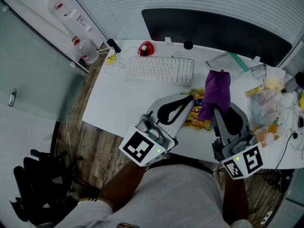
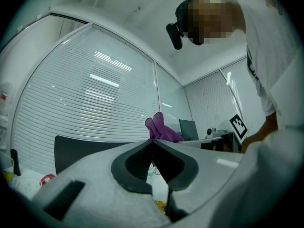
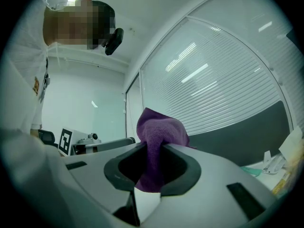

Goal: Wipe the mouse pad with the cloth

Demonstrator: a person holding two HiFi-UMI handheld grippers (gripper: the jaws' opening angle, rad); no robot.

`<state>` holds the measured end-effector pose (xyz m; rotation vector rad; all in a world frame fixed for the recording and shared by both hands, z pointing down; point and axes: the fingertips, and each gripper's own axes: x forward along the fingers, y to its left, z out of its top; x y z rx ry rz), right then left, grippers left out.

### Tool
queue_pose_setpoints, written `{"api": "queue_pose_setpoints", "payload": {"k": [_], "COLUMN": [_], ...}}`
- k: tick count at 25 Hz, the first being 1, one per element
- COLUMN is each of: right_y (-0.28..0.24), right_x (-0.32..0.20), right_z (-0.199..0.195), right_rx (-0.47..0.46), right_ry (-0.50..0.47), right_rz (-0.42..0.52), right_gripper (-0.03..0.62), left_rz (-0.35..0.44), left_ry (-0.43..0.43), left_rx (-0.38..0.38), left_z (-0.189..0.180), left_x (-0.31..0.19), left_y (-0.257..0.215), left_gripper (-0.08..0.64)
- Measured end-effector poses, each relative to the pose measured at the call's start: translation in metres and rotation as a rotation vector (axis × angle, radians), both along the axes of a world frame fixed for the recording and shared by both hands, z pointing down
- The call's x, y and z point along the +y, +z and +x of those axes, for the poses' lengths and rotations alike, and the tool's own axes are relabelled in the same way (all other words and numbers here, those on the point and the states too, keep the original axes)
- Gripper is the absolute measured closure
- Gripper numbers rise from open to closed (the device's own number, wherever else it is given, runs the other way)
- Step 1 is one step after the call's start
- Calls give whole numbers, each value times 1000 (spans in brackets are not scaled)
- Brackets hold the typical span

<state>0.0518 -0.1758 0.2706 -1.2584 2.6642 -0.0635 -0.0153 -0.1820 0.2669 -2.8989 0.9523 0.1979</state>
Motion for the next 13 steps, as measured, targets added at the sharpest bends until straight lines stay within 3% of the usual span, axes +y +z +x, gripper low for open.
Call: {"api": "queue_pose_setpoints", "payload": {"k": [13], "right_y": [1], "right_x": [0], "right_z": [3], "right_rx": [-8], "right_ry": [-13], "right_rz": [-2], "right_gripper": [523], "left_rz": [-2], "left_ry": [-15], "left_rx": [-14], "left_z": [-2], "left_x": [3], "left_y": [1], "left_gripper": [545]}}
